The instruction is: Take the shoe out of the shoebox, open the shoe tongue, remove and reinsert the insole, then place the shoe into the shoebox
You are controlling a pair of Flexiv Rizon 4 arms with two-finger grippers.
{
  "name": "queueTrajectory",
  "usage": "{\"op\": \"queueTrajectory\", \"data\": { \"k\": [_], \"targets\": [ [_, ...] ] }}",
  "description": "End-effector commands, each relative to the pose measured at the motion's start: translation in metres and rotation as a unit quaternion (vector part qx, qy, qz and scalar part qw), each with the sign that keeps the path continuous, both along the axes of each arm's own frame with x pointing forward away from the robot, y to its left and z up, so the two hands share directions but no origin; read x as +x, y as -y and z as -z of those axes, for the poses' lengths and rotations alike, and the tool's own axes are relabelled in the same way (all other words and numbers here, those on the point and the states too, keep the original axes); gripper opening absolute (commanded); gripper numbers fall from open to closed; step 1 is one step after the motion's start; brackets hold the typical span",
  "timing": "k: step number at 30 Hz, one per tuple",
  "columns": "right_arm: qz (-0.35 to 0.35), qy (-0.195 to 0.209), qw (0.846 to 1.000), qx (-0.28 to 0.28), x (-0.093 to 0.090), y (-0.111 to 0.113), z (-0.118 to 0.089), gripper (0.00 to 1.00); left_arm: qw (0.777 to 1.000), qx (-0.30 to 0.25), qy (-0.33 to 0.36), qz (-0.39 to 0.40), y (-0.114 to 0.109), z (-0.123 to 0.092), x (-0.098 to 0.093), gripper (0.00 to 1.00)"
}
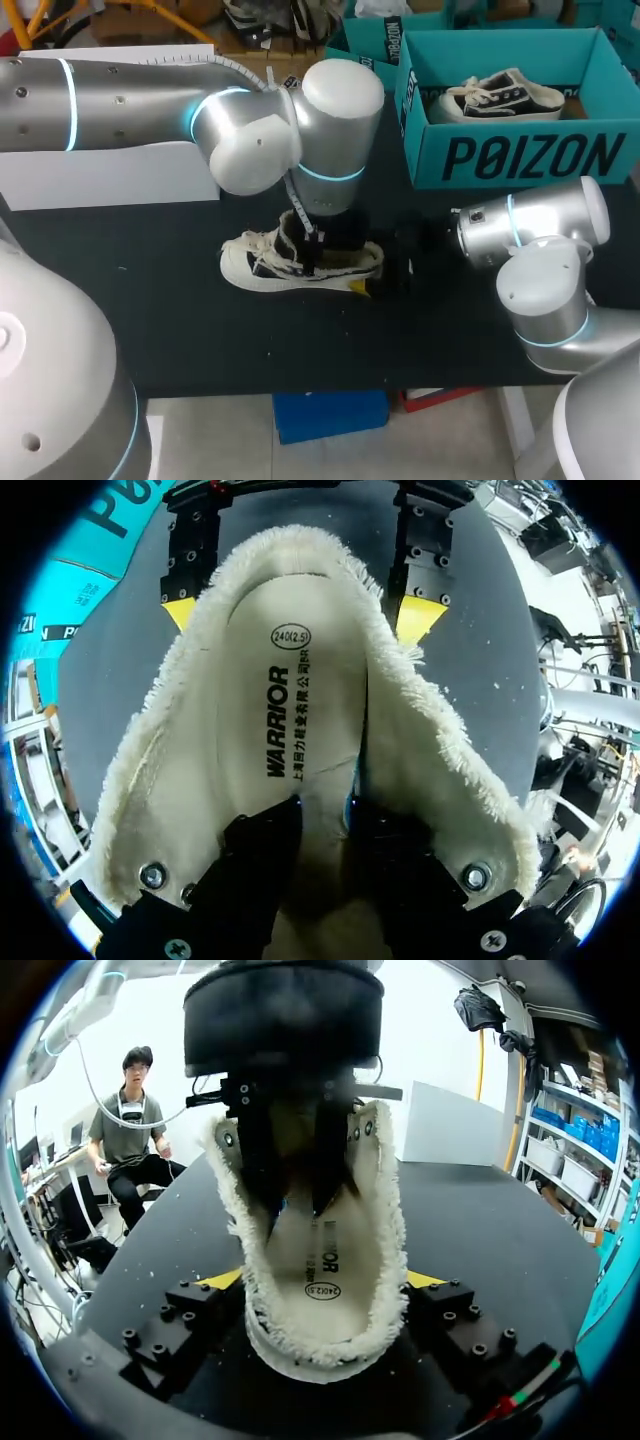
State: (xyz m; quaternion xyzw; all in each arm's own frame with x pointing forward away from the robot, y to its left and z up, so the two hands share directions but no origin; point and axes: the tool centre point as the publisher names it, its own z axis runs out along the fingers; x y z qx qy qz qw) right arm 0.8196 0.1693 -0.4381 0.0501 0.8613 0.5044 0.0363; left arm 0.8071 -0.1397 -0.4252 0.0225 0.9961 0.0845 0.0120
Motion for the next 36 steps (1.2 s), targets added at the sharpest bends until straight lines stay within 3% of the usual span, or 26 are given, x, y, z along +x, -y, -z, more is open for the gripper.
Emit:
{"op": "queueTrajectory", "data": {
  "k": [1, 8, 18, 23, 28, 30, 36],
  "targets": [
    [0.002, -0.001, 1.000, -0.001, 0.000, 0.000, 0.002, 0.00, 0.993, 0.023, 0.110, 0.016, -0.014, 0.032, -0.006, 0.33],
    [0.002, -0.001, 1.000, -0.001, 0.000, 0.000, 0.002, 0.00, 0.974, 0.064, 0.214, 0.033, -0.032, 0.053, 0.012, 0.31],
    [0.002, -0.001, 1.000, -0.001, 0.000, 0.000, 0.002, 0.00, 0.954, 0.034, 0.298, 0.005, -0.054, 0.059, 0.052, 0.27],
    [0.002, -0.001, 1.000, -0.001, 0.000, 0.000, 0.002, 0.00, 0.955, 0.013, 0.298, -0.005, -0.056, 0.060, 0.067, 0.22],
    [0.002, -0.001, 1.000, -0.001, 0.000, 0.000, 0.002, 0.00, 0.959, 0.008, 0.282, 0.015, -0.053, 0.062, 0.066, 0.19],
    [0.002, -0.001, 1.000, -0.001, 0.000, 0.000, 0.002, 0.00, 0.962, 0.007, 0.271, 0.020, -0.053, 0.064, 0.063, 0.00],
    [0.002, -0.001, 1.000, -0.001, 0.000, 0.000, 0.002, 0.00, 0.972, -0.007, 0.232, 0.023, -0.057, 0.060, 0.058, 0.00]
  ]
}}
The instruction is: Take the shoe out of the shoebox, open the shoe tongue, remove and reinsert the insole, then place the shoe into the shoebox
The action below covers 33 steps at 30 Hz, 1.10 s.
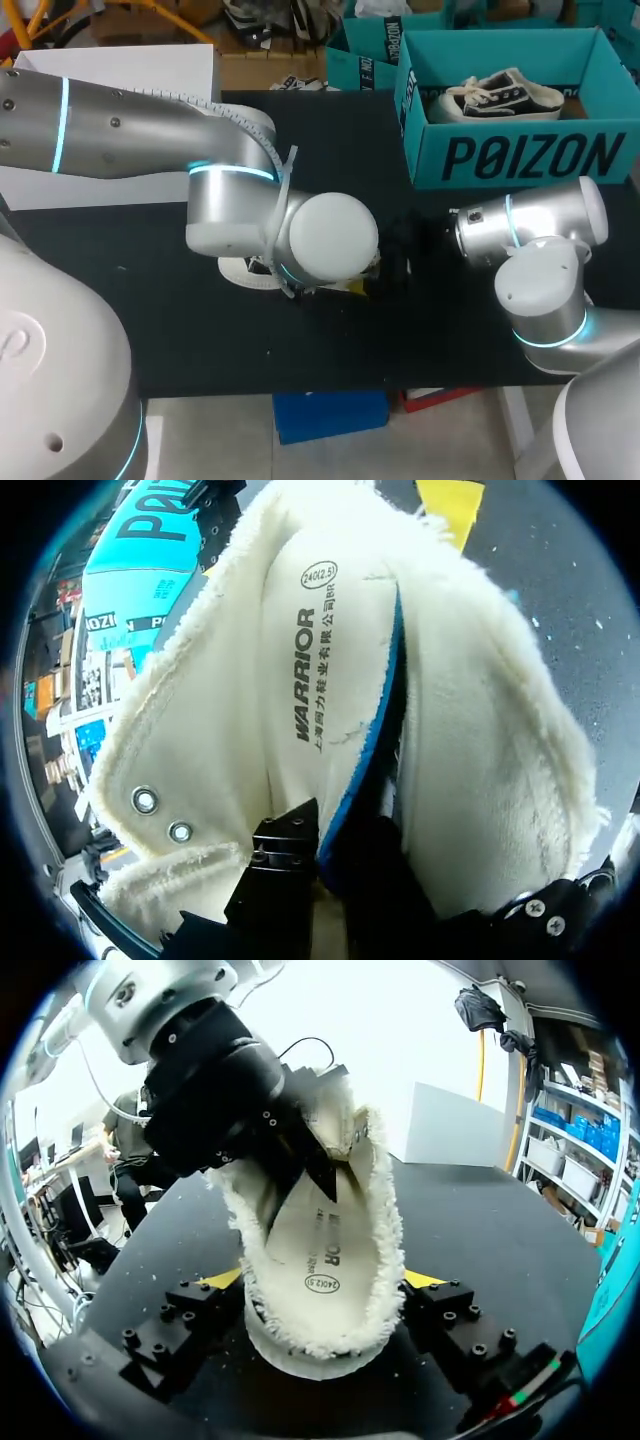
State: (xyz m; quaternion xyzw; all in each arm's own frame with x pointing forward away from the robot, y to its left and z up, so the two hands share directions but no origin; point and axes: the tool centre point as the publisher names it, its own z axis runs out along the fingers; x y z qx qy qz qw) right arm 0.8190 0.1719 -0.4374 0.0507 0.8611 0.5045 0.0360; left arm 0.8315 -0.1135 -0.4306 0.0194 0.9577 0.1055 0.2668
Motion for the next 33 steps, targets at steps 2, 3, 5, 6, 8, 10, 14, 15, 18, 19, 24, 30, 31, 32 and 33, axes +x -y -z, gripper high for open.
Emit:
{"op": "queueTrajectory", "data": {
  "k": [2, 3, 5, 6, 8, 10, 14, 15, 18, 19, 24, 30, 31, 32, 33],
  "targets": [
    [0.001, 0.000, 1.000, -0.001, 0.001, 0.003, 0.003, 0.00, 0.998, -0.035, -0.046, 0.012, -0.031, 0.049, 0.032, 0.00],
    [0.001, 0.000, 1.000, -0.001, 0.001, 0.003, 0.003, 0.00, 0.998, -0.034, -0.048, 0.016, -0.030, 0.046, 0.030, 0.00],
    [0.001, 0.000, 1.000, -0.001, 0.001, 0.003, 0.003, 0.00, 0.997, -0.039, -0.062, 0.023, -0.029, 0.039, 0.026, 0.00],
    [0.001, 0.000, 1.000, -0.001, 0.001, 0.003, 0.003, 0.00, 0.997, -0.040, -0.067, 0.029, -0.028, 0.035, 0.023, 0.00],
    [0.001, 0.000, 1.000, -0.001, 0.001, 0.003, 0.003, 0.00, 0.995, -0.048, -0.085, 0.038, -0.025, 0.029, 0.018, 0.00],
    [0.001, 0.000, 1.000, -0.001, 0.001, 0.003, 0.003, 0.00, 0.993, -0.049, -0.097, 0.050, -0.022, 0.024, 0.012, 0.00],
    [0.001, 0.000, 1.000, -0.001, 0.001, 0.003, 0.003, 0.00, 0.989, -0.058, -0.122, 0.066, -0.017, 0.013, 0.002, 0.00],
    [0.001, 0.000, 1.000, -0.001, 0.001, 0.003, 0.003, 0.00, 0.986, -0.065, -0.134, 0.071, -0.016, 0.010, 0.000, 0.00],
    [0.001, 0.000, 1.000, -0.001, 0.001, 0.003, 0.003, 0.00, 0.983, -0.077, -0.150, 0.073, -0.014, 0.002, -0.006, 0.00],
    [0.001, 0.000, 1.000, -0.001, 0.001, 0.003, 0.003, 0.00, 0.982, -0.083, -0.153, 0.070, -0.014, -0.001, -0.007, 0.00],
    [0.001, 0.000, 1.000, -0.001, 0.001, 0.003, 0.003, 0.00, 0.979, -0.103, -0.166, 0.065, -0.012, -0.020, -0.012, 0.00],
    [0.001, 0.000, 1.000, -0.001, 0.001, 0.003, 0.003, 0.00, 0.980, -0.098, -0.157, 0.068, -0.005, -0.031, -0.020, 0.00],
    [0.001, 0.000, 1.000, -0.001, 0.001, 0.003, 0.003, 0.00, 0.980, -0.097, -0.157, 0.069, -0.004, -0.032, -0.021, 0.00],
    [0.001, 0.000, 1.000, -0.001, 0.001, 0.003, 0.003, 0.00, 0.980, -0.097, -0.157, 0.071, -0.003, -0.033, -0.022, 0.00],
    [0.001, 0.000, 1.000, -0.001, 0.001, 0.003, 0.003, 0.00, 0.980, -0.097, -0.157, 0.071, -0.003, -0.034, -0.024, 0.00]
  ]
}}
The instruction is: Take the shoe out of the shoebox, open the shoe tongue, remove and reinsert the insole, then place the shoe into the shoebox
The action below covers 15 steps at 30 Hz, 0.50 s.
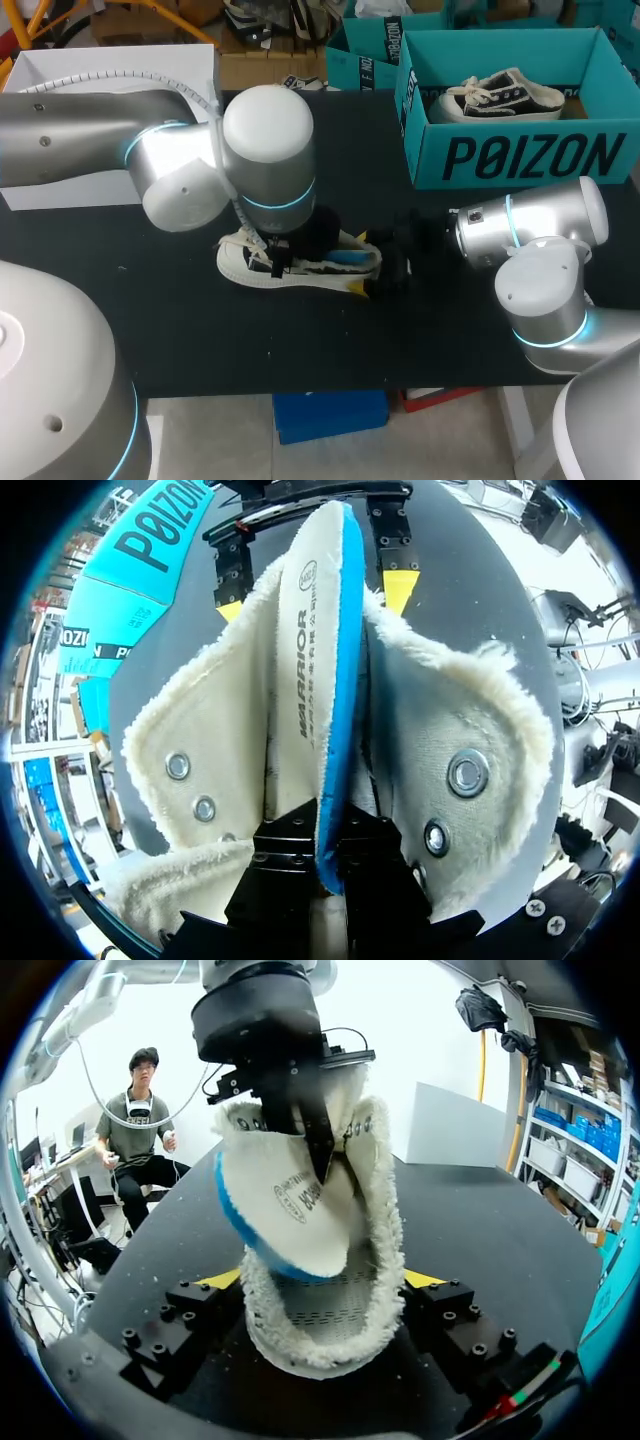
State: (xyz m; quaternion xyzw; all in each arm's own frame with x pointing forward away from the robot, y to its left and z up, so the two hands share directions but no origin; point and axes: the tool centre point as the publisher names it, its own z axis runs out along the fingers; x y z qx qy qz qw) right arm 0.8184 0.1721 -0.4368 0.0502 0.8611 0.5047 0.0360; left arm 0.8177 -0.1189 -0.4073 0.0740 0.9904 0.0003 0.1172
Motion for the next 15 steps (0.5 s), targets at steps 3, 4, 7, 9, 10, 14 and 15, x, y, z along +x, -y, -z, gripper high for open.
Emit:
{"op": "queueTrajectory", "data": {
  "k": [3, 4, 7, 9, 10, 14, 15],
  "targets": [
    [0.002, -0.001, 1.000, -0.002, 0.002, 0.003, 0.003, 0.00, 1.000, -0.009, 0.001, 0.010, -0.003, -0.012, -0.011, 0.00],
    [0.002, -0.001, 1.000, -0.002, 0.002, 0.003, 0.003, 0.00, 1.000, -0.004, -0.003, 0.013, -0.001, -0.011, -0.012, 0.26],
    [0.002, -0.001, 1.000, -0.002, 0.002, 0.003, 0.003, 0.00, 1.000, 0.000, -0.013, 0.015, 0.003, -0.008, -0.010, 1.00],
    [0.002, -0.001, 1.000, -0.002, 0.002, 0.003, 0.003, 0.00, 1.000, 0.001, -0.017, 0.014, 0.003, -0.007, -0.009, 1.00],
    [0.002, -0.001, 1.000, -0.002, 0.002, 0.003, 0.003, 0.00, 1.000, 0.000, -0.020, 0.015, 0.004, -0.008, -0.008, 1.00],
    [0.002, -0.001, 1.000, -0.002, 0.002, 0.003, 0.003, 0.00, 1.000, -0.001, -0.021, 0.018, 0.008, -0.012, -0.007, 1.00],
    [0.002, -0.001, 1.000, -0.002, 0.002, 0.003, 0.003, 0.00, 1.000, 0.002, -0.019, 0.020, 0.009, -0.013, -0.006, 1.00]
  ]
}}
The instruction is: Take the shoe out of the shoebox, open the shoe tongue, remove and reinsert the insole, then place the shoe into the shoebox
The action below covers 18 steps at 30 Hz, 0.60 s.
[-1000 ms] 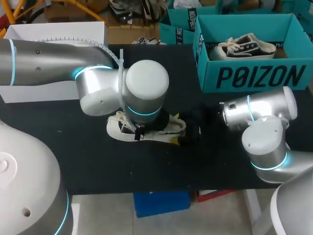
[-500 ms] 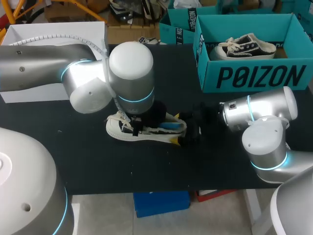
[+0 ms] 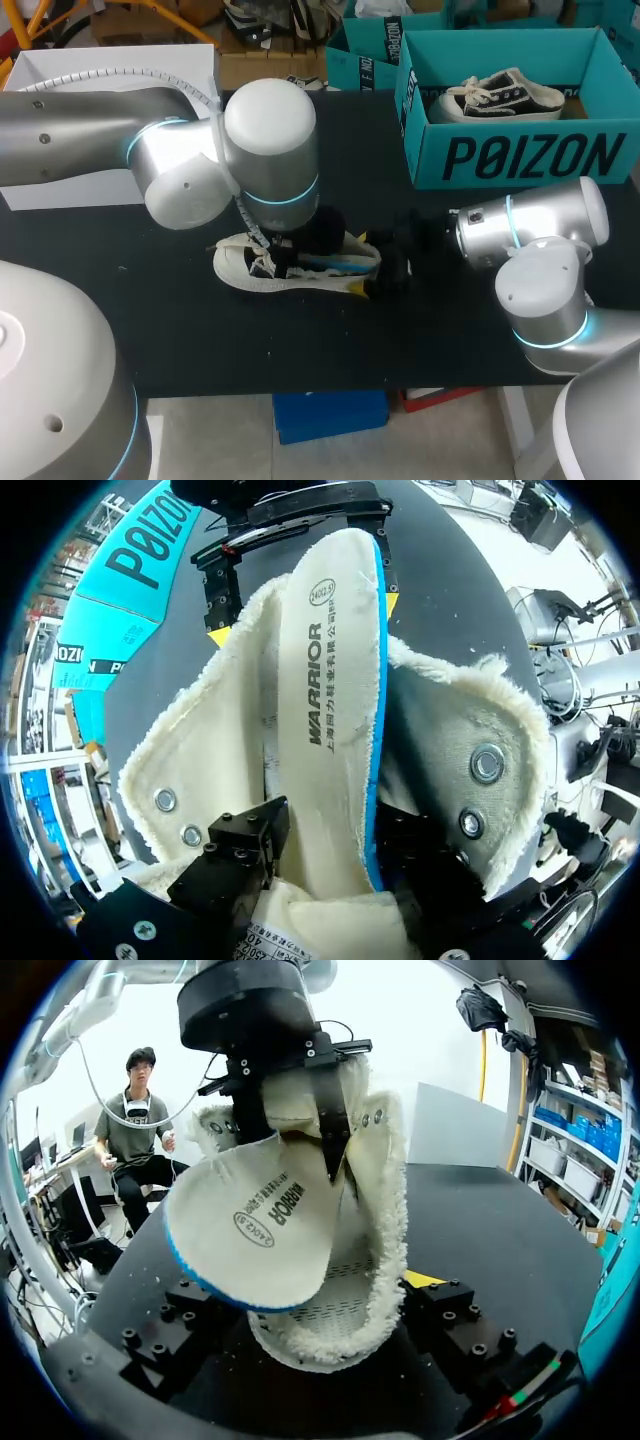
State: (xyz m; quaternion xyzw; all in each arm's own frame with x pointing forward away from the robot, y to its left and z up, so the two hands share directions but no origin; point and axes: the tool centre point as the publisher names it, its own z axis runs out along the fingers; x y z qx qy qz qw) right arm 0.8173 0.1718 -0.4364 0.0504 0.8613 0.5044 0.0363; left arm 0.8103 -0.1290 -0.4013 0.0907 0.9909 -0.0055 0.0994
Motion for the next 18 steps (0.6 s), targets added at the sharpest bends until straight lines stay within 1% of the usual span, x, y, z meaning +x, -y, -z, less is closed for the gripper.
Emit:
{"op": "queueTrajectory", "data": {
  "k": [1, 4, 6, 8, 9, 10, 11, 12, 13, 14, 18],
  "targets": [
    [0.001, -0.001, 1.000, -0.001, 0.003, 0.003, 0.004, 0.00, 1.000, 0.007, 0.004, 0.000, 0.000, -0.008, 0.002, 1.00],
    [0.001, -0.001, 1.000, -0.001, 0.003, 0.003, 0.004, 0.00, 1.000, 0.020, 0.007, -0.004, 0.001, -0.008, 0.004, 1.00],
    [0.001, -0.001, 1.000, -0.001, 0.003, 0.003, 0.004, 0.00, 0.999, 0.045, 0.011, -0.008, 0.004, -0.005, 0.006, 1.00],
    [0.001, -0.001, 1.000, -0.001, 0.003, 0.003, 0.004, 0.00, 0.998, 0.061, -0.002, -0.008, 0.008, 0.000, 0.008, 1.00],
    [0.001, -0.001, 1.000, -0.001, 0.003, 0.003, 0.004, 0.00, 0.998, 0.059, -0.009, -0.007, 0.009, 0.002, 0.008, 1.00],
    [0.001, -0.001, 1.000, -0.001, 0.003, 0.003, 0.004, 0.00, 0.998, 0.060, -0.014, -0.003, 0.010, 0.004, 0.008, 0.89],
    [0.001, -0.001, 1.000, -0.001, 0.003, 0.003, 0.004, 0.00, 0.998, 0.059, -0.016, 0.001, 0.011, 0.005, 0.007, 0.86],
    [0.001, -0.001, 1.000, -0.001, 0.003, 0.003, 0.004, 0.00, 0.998, 0.059, -0.017, -0.001, 0.012, 0.006, 0.007, 0.49],
    [0.001, -0.001, 1.000, -0.001, 0.003, 0.003, 0.004, 0.00, 0.998, 0.055, -0.020, 0.001, 0.013, 0.006, 0.006, 0.33],
    [0.001, -0.001, 1.000, -0.001, 0.003, 0.003, 0.004, 0.00, 0.998, 0.054, -0.022, 0.001, 0.014, 0.006, 0.005, 0.00],
    [0.001, -0.001, 1.000, -0.001, 0.003, 0.003, 0.004, 0.00, 0.999, 0.044, -0.027, 0.004, 0.016, 0.002, 0.002, 0.00]
  ]
}}
